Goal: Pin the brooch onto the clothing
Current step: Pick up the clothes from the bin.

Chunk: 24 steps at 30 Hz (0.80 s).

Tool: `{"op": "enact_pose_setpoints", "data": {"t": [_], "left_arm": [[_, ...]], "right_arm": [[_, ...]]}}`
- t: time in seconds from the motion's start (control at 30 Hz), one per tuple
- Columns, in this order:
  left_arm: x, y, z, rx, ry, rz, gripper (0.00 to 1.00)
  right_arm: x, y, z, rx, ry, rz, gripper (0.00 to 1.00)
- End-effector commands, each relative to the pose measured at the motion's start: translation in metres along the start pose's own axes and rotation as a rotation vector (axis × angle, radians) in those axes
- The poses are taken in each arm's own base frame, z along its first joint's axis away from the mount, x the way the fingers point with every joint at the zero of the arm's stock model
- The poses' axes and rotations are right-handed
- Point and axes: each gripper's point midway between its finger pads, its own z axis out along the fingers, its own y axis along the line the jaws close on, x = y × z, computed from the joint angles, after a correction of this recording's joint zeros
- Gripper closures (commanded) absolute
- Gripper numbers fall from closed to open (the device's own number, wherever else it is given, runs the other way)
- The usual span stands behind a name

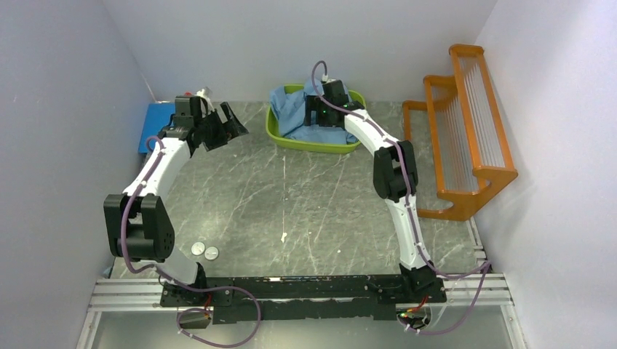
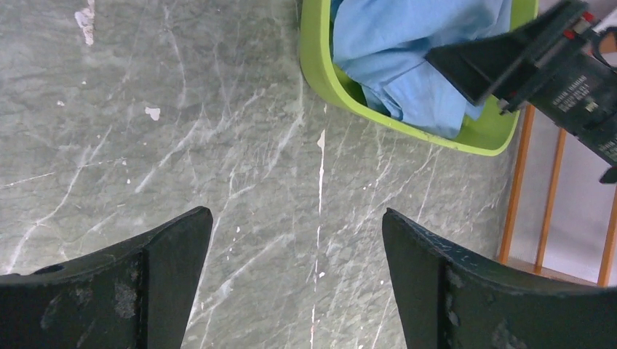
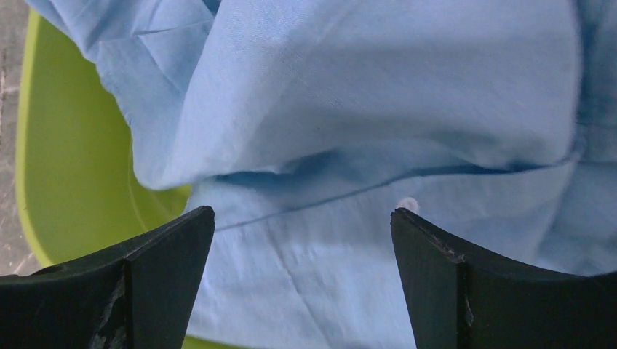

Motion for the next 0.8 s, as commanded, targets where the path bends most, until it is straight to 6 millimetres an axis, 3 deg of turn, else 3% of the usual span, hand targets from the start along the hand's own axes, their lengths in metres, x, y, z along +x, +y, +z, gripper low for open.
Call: {"op": "enact_pose_setpoints", "data": {"t": [0.0,0.17,0.23,0.3,0.37,0.4,0.53,0.67,0.77], "left_arm": [[0.001,-0.013,0.0,0.059,0.016,0.054,0.07],[-0.002,-0.018,-0.002,0.083,0.009,0.076,0.08],[-0.005,-0.019,-0.004,0.077,-0.004,0.092,0.08],[-0.007,-0.017,-0.007,0.065,-0.017,0.098,0.09],[-0.008,-0.018,-0.008,0.066,-0.022,0.103,0.1],[-0.008,-0.018,-0.008,0.069,-0.023,0.104,0.1],[-0.008,-0.02,-0.008,0.079,-0.02,0.106,0.12],[-0.008,-0.021,-0.009,0.086,-0.02,0.107,0.12],[-0.009,-0.023,-0.01,0.091,-0.023,0.109,0.13]], "right_arm": [[0.003,0.019,0.016,-0.042,0.011,0.034,0.07],[0.006,0.013,0.027,-0.009,0.01,0.062,0.2],[0.006,0.014,0.027,-0.012,0.009,0.058,0.33],[0.0,0.019,0.023,-0.035,-0.006,0.046,0.57],[-0.015,0.025,0.013,-0.05,-0.036,0.035,0.94],[-0.028,0.031,0.002,-0.064,-0.063,0.023,1.0],[-0.078,0.059,-0.053,-0.155,-0.174,-0.037,1.0],[-0.122,0.09,-0.14,-0.258,-0.298,-0.09,1.0],[-0.135,0.114,-0.214,-0.367,-0.379,-0.127,1.0]]}}
